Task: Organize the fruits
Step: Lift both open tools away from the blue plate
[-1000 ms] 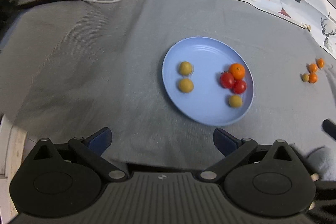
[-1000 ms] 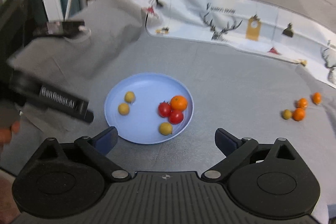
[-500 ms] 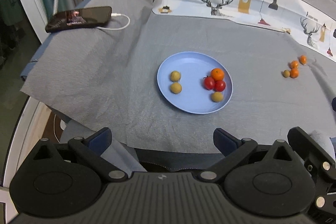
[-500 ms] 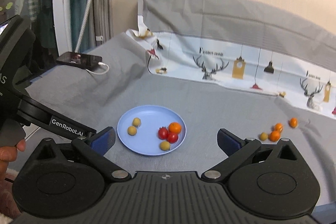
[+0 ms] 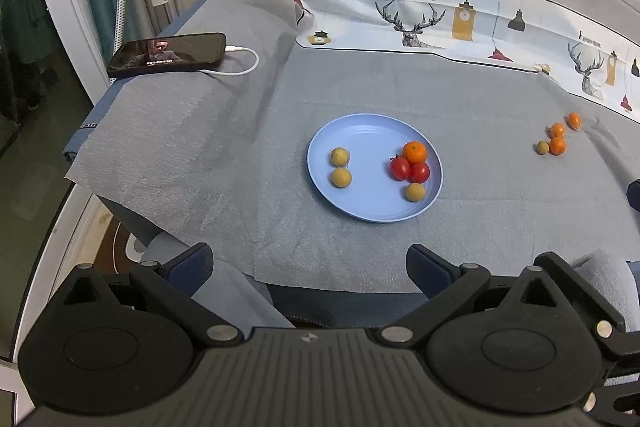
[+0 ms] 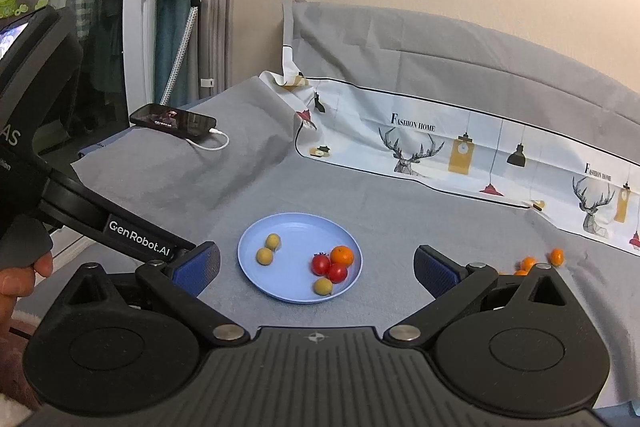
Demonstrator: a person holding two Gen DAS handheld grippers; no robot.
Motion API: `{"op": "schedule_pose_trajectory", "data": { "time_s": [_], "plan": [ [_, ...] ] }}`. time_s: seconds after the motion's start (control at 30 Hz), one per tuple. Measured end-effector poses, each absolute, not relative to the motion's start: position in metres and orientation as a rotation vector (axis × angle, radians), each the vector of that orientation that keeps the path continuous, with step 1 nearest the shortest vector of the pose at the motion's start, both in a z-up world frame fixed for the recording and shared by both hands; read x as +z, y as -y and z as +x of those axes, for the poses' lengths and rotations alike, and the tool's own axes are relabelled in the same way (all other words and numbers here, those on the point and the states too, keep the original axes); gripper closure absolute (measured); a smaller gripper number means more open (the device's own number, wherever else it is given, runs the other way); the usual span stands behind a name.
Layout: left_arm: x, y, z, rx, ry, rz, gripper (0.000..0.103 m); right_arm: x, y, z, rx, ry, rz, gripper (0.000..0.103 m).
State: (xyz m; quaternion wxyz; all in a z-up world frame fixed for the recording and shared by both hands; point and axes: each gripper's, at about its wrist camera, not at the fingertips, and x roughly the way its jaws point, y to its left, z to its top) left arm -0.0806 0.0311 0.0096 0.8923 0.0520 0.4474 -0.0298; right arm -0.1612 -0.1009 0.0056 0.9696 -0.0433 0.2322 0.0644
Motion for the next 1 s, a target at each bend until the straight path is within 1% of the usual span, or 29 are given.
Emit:
{"op": "schedule_pose_trajectory", "data": {
  "time_s": [1.0],
  "plan": [
    [0.0,-0.034,-0.07,-0.061,-0.951,0.113,0.0,-0.001,0.095,-0.151,0.132,-0.516,-0.092,0.001]
  ]
}}
